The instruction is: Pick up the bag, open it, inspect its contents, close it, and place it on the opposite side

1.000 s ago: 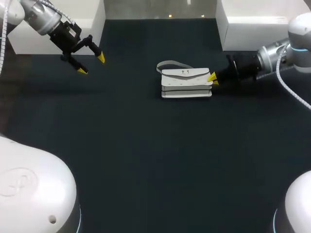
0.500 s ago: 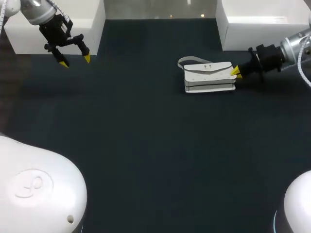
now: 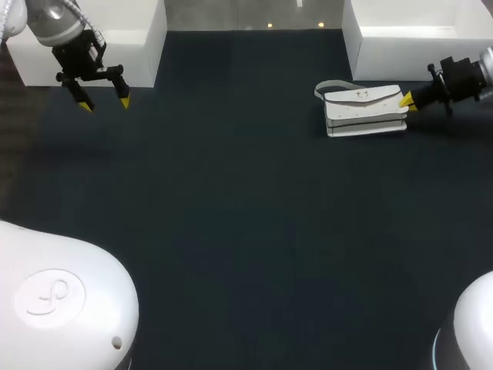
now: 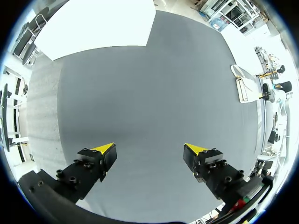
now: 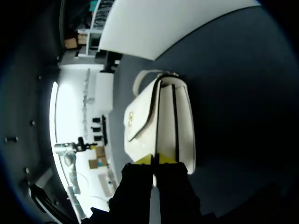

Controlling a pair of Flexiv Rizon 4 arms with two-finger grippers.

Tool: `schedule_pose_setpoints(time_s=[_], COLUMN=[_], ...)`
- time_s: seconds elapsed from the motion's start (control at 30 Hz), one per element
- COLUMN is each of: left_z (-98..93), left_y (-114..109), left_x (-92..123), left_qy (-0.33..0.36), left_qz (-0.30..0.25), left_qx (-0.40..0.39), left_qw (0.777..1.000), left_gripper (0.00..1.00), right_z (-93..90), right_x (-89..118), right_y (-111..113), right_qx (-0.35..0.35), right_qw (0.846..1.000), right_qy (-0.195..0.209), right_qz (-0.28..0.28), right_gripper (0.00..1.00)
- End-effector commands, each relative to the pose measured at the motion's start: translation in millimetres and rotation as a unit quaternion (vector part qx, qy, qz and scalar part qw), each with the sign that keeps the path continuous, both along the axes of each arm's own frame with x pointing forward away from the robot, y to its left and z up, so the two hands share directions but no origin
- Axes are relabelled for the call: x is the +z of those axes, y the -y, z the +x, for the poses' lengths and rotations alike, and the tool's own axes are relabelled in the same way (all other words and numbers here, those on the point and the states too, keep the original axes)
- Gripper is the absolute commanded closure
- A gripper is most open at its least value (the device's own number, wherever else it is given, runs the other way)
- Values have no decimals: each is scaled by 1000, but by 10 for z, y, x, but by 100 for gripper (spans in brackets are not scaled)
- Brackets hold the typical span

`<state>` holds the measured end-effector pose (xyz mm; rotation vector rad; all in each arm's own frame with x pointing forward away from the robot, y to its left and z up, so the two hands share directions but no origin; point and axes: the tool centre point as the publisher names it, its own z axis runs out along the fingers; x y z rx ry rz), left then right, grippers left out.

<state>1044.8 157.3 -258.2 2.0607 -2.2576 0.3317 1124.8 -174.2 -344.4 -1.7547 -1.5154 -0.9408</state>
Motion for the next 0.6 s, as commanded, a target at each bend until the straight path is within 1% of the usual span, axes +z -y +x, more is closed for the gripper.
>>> schedule_pose_setpoints(time_s=[0.03, 0.2, 0.23, 0.37, 0.6], left_z=[5, 4, 6, 18, 18], left_y=[-72, -145, -155, -158, -158], left_x=[-31, -43, -43, -23, -23], left_qy=[6, 7, 8, 19, 19], left_qz=[1, 1, 2, 23, 23], left_qx=[7, 5, 5, 0, 0], left_qw=[1000, 1000, 1000, 1000, 1000], left_gripper=[0, 0, 0, 0, 0], right_z=[211, 278, 293, 293, 293], right_x=[-16, -6, -15, -15, -15], right_y=[264, 434, 464, 464, 464], right_qx=[53, 55, 51, 51, 51], right_qw=[998, 998, 998, 998, 998], right_qy=[-34, -29, -36, -36, -36], right_qz=[21, 19, 17, 17, 17], right_gripper=[100, 100, 100, 100, 100])
